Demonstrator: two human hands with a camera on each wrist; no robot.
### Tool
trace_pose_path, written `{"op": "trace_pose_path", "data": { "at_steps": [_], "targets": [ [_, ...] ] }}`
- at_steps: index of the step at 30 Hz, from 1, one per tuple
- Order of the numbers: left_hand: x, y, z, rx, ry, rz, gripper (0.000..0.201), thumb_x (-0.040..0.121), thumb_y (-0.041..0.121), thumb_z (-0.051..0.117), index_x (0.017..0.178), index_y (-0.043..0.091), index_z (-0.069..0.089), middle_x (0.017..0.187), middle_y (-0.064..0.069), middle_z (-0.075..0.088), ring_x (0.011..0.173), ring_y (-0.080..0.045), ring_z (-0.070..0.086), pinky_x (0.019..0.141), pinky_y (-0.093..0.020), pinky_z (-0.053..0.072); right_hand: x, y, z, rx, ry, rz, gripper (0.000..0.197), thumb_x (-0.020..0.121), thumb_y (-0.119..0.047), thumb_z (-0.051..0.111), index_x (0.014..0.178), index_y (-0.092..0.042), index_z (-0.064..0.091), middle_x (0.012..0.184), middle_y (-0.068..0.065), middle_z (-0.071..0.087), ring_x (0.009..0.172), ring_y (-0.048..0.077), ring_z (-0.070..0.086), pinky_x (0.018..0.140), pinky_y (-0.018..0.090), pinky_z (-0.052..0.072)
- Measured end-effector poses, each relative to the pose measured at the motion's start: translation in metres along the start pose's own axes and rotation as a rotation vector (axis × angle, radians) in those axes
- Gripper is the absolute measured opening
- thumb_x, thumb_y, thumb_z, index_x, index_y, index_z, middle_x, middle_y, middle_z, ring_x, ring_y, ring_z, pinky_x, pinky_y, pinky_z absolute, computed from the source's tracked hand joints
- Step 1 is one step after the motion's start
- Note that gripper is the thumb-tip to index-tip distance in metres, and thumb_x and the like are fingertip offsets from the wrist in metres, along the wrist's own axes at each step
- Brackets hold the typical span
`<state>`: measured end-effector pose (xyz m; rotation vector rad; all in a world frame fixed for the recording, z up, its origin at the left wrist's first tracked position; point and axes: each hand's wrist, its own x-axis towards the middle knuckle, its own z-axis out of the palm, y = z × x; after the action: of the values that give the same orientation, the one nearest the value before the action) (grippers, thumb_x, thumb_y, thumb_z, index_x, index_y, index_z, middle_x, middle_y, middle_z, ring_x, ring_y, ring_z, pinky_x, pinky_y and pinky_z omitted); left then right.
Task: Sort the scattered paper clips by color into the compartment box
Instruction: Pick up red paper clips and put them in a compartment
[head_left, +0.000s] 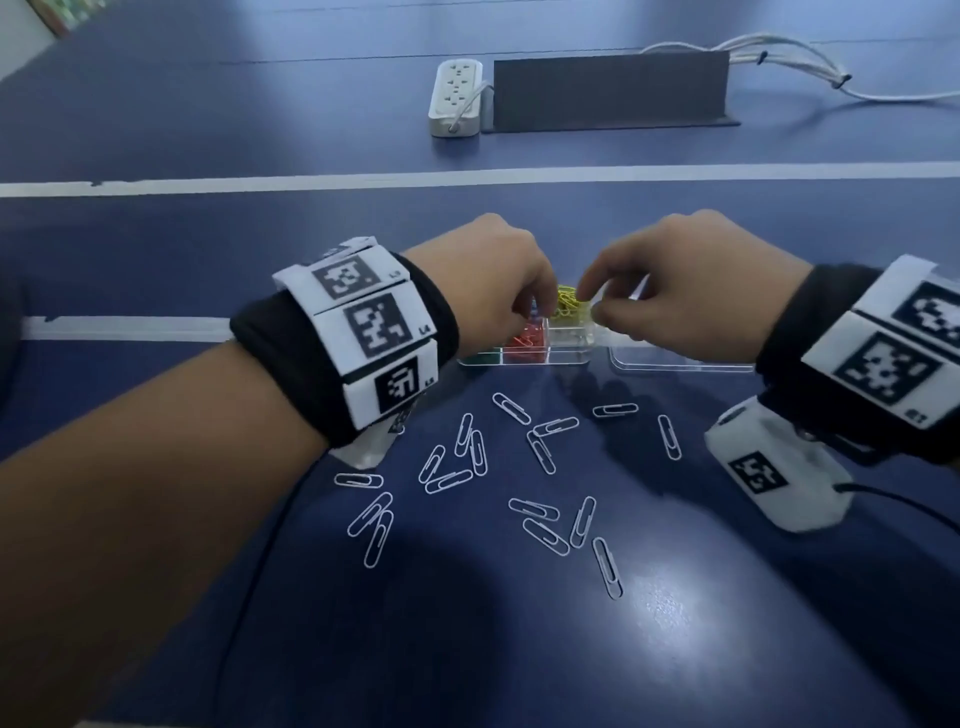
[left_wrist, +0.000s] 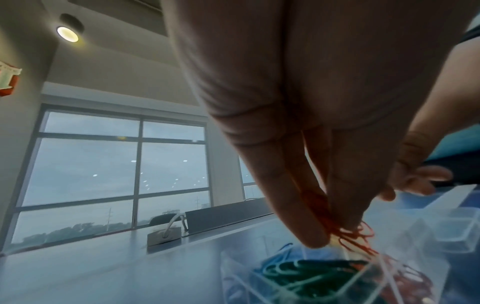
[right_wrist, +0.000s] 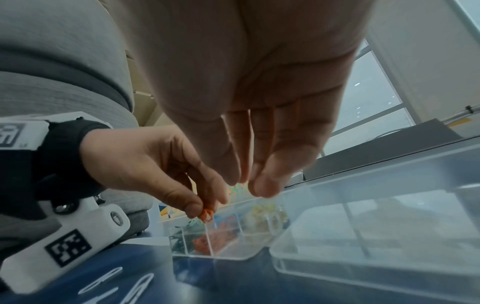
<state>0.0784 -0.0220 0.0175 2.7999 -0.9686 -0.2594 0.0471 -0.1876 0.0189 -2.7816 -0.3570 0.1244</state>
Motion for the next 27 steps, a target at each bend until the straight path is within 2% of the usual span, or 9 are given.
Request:
{"op": "trace_pose_path", "data": {
  "at_steps": [3,6,11,13,15,17,19,23,27],
  "targets": [
    [0.001,0.006,-0.001,-0.030,-0.001,0.030,0.032,0.082,0.007,0.055,0.107,0.023,0.068,0.095,0.003,0.073,0.090,-0.014,0.065,0.089,-0.030,0.050,-0.011,0.007,0.001,-0.011,-0.015,0.006,0.019,0.082,-0.024,0.058,0.098,-0.027,0.070,0.084,-0.008,0.073,0.072,0.015,0.059,0.079,0.023,0.045],
    [-0.003,0.005,-0.003,-0.082,0.026,0.039,0.033,0.081,0.007,0.058,0.107,0.025,0.068,0.097,0.003,0.072,0.091,-0.013,0.066,0.088,-0.027,0.050,-0.020,0.009,0.001,-0.007,-0.034,0.008,0.018,0.082,-0.024,0.059,0.096,-0.028,0.069,0.081,-0.010,0.073,0.071,0.014,0.059,0.080,0.025,0.047],
    [-0.022,-0.008,-0.008,-0.142,0.064,0.015,0.024,0.081,0.011,0.063,0.099,0.025,0.070,0.080,0.008,0.068,0.076,-0.008,0.065,0.071,-0.013,0.044,-0.029,0.007,0.006,-0.035,-0.083,-0.041,0.018,0.081,-0.019,0.060,0.091,-0.028,0.072,0.080,-0.010,0.071,0.068,0.011,0.056,0.077,0.023,0.047],
    [-0.034,-0.015,-0.008,-0.130,0.055,0.011,0.018,0.079,0.014,0.065,0.091,0.025,0.071,0.072,0.008,0.066,0.068,-0.007,0.063,0.066,-0.008,0.041,-0.031,0.002,0.009,-0.061,-0.146,-0.078,0.021,0.081,-0.018,0.059,0.091,-0.031,0.071,0.079,-0.013,0.069,0.075,0.011,0.058,0.076,0.024,0.050],
    [-0.046,-0.021,-0.005,-0.098,-0.004,-0.010,0.013,0.077,0.017,0.067,0.086,0.026,0.071,0.069,0.008,0.068,0.065,-0.004,0.062,0.066,-0.009,0.042,-0.032,-0.003,0.014,-0.145,-0.215,-0.139,0.020,0.082,-0.019,0.058,0.092,-0.032,0.068,0.079,-0.013,0.065,0.080,0.012,0.056,0.070,0.021,0.047],
    [-0.054,-0.027,0.000,-0.068,-0.088,-0.043,0.012,0.076,0.019,0.068,0.084,0.028,0.070,0.072,0.010,0.069,0.067,-0.003,0.062,0.070,-0.017,0.048,-0.030,-0.007,0.019,-0.230,-0.268,-0.202,0.018,0.081,-0.020,0.058,0.093,-0.030,0.066,0.083,-0.010,0.065,0.080,0.015,0.050,0.074,0.025,0.048],
    [-0.059,-0.035,0.005,-0.023,-0.169,-0.080,0.015,0.075,0.022,0.070,0.088,0.029,0.070,0.081,0.010,0.068,0.072,-0.006,0.060,0.076,-0.021,0.048,-0.028,-0.011,0.021,-0.279,-0.299,-0.226,0.021,0.080,-0.016,0.056,0.094,-0.030,0.065,0.081,-0.008,0.064,0.079,0.016,0.053,0.080,0.031,0.051],
    [-0.064,-0.050,0.009,0.029,-0.266,-0.100,0.028,0.070,0.030,0.075,0.098,0.033,0.069,0.097,0.010,0.069,0.082,-0.009,0.058,0.084,-0.024,0.049,-0.030,-0.020,0.020,-0.335,-0.356,-0.219,0.027,0.078,-0.014,0.050,0.093,-0.033,0.061,0.084,-0.005,0.054,0.089,0.024,0.062,0.067,0.028,0.048],
    [-0.061,-0.050,0.008,0.129,-0.285,-0.042,0.026,0.070,0.033,0.075,0.096,0.034,0.072,0.097,0.011,0.068,0.078,-0.005,0.050,0.079,-0.024,0.048,-0.022,-0.027,0.025,-0.327,-0.321,-0.222,0.023,0.078,-0.017,0.048,0.092,-0.032,0.058,0.092,-0.002,0.061,0.088,0.026,0.060,0.070,0.029,0.049]
  ]
}}
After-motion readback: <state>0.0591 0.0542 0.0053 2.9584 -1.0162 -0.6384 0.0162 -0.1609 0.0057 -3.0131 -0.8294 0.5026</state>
